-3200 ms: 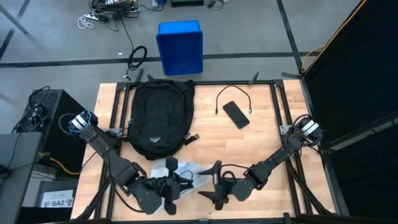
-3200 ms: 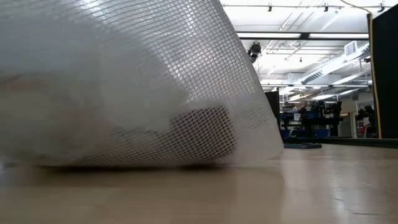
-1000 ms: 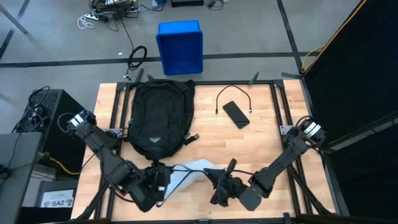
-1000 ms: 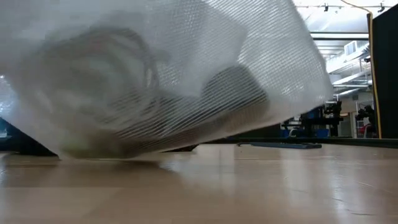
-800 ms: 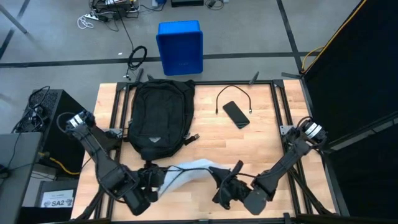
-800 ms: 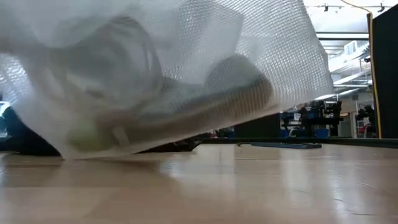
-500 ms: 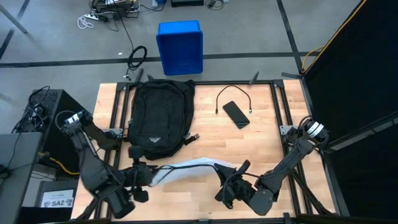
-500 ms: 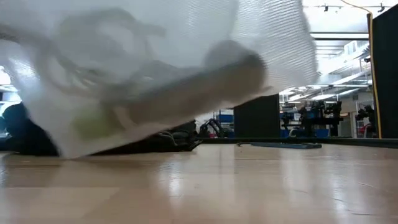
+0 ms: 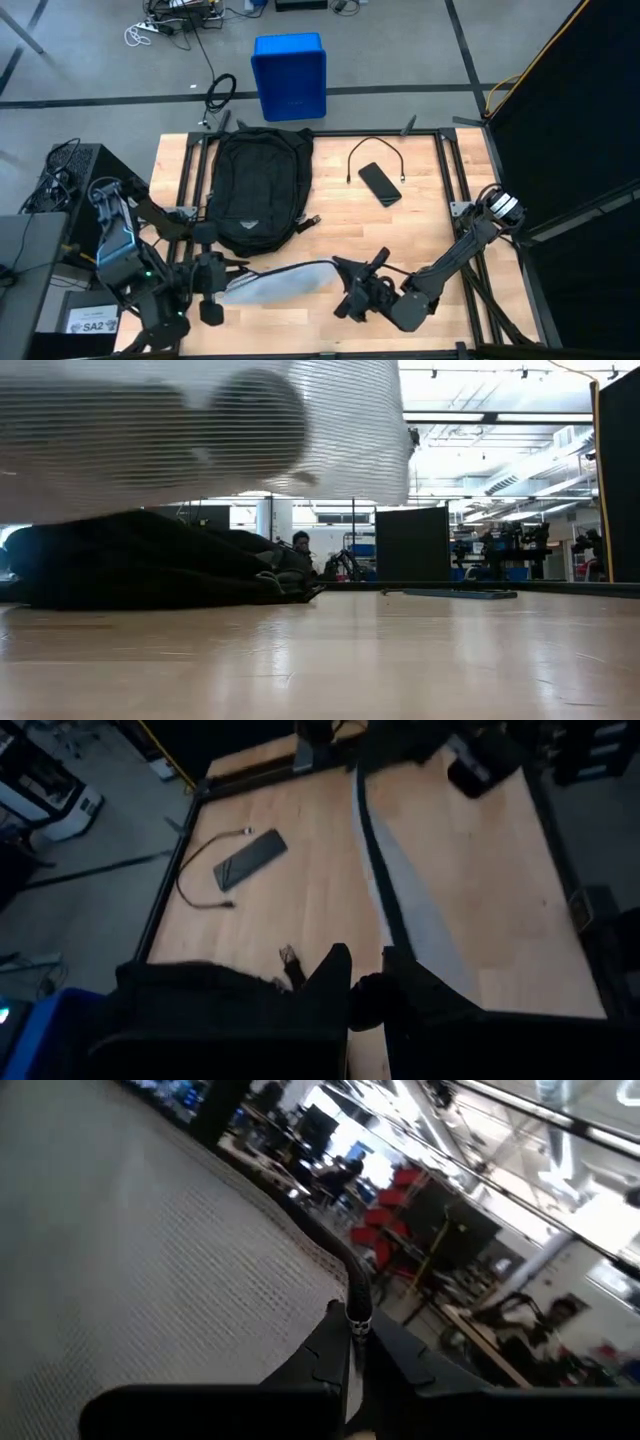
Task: Unpack backpack
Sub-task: Close the zip bag
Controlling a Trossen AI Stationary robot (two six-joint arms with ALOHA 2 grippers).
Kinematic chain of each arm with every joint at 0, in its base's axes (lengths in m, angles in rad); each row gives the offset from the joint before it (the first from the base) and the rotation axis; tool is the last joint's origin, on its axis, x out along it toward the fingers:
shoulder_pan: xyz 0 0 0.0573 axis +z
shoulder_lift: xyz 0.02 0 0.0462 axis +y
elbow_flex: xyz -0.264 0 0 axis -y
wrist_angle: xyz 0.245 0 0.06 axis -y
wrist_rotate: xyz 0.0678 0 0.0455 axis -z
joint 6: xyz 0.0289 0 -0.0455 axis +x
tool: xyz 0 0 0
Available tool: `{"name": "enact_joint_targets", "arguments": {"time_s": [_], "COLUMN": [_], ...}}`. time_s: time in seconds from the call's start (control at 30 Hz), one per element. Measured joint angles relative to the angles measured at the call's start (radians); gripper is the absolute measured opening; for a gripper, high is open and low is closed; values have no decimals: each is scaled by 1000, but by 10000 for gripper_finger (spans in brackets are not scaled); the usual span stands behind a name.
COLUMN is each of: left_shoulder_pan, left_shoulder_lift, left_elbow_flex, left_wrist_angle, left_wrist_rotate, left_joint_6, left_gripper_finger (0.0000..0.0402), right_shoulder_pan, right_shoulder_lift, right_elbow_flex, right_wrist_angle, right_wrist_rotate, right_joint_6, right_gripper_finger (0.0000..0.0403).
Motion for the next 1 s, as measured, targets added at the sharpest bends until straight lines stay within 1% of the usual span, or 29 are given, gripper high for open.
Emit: {"name": "enact_joint_targets", "arguments": {"time_s": [0.17, 0.33, 0.4, 0.53, 0.6, 0.67, 0.7, 0.77, 0.83, 0.9, 0.93, 1.0], "left_shoulder_pan": [-26, -40, -45, -54, -54, -50, -46, -37, -28, -17, -10, 2], "left_shoulder_lift": [2, 2, 2, 3, 4, 4, 4, 7, 9, 10, 11, 14], "left_elbow_flex": [0, 0, 0, 0, 0, 0, 0, 0, 0, 0, 0, 0], "left_wrist_angle": [2, -3, 3, 0, 1, 3, 3, 2, 3, 3, 3, 3], "left_wrist_rotate": [-17, -7, -5, -6, -6, -7, -7, -9, -10, -9, -9, -9], "left_joint_6": [-9, -25, -30, -45, -50, -49, -49, -49, -43, -29, -28, -27], "left_gripper_finger": [0, 0, 0, 0, 0, 0, 0, 0, 0, 0, 0, 0], "right_shoulder_pan": [31, 66, 79, 96, 93, 85, 79, 64, 39, 11, -4, -39], "right_shoulder_lift": [0, 0, 0, 0, 0, -5, -12, -32, -51, -59, -60, -60], "right_elbow_flex": [-73, -143, -163, -194, -195, -196, -196, -196, -180, -144, -112, -30], "right_wrist_angle": [-19, -11, -7, 44, 46, 71, 99, 157, 164, 119, 73, -78], "right_wrist_rotate": [66, 129, 133, 132, 104, 28, -42, -201, -382, -523, -571, -625], "right_joint_6": [111, 229, 257, 259, 246, 235, 234, 235, 259, 280, 285, 320], "right_gripper_finger": [0, 0, 0, 0, 0, 0, 0, 0, 3, 6, 6, 6]}}
